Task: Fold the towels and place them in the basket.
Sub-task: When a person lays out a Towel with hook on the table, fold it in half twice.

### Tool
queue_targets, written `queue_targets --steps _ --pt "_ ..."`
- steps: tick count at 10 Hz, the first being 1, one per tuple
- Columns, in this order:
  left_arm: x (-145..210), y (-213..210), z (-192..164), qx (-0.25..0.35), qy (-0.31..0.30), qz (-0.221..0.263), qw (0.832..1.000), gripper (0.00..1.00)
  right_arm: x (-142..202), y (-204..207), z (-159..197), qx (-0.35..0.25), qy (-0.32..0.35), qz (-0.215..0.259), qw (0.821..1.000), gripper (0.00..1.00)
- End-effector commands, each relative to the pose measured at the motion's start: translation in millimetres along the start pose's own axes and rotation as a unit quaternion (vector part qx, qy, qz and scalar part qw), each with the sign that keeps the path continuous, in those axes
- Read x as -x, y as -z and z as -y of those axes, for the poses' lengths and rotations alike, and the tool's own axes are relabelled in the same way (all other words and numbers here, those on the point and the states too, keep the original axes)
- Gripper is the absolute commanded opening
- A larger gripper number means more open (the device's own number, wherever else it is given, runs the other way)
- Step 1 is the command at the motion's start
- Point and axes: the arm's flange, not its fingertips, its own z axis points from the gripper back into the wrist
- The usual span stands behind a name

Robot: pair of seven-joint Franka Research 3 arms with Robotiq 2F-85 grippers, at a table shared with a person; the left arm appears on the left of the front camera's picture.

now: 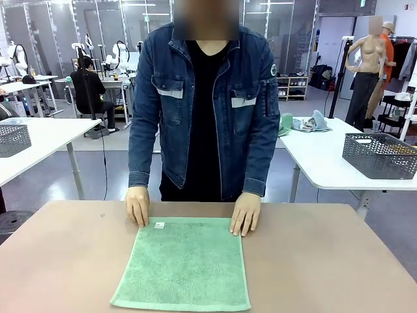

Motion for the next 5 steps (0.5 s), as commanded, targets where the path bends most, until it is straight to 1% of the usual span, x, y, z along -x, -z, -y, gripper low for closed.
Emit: queue_targets --steps 1,5 --pt "-1.2 0.8 0.2 0.002 0.001 0.000 1.000 1.00 0.8 -1.0 -0.2 -0.001 -0.001 0.002 1.000 1.00" --pt "-1.2 0.8 0.2 0.002 0.001 0.000 1.000 1.00 0.8 -1.0 -0.2 -0.001 -0.001 0.002 1.000 1.00"
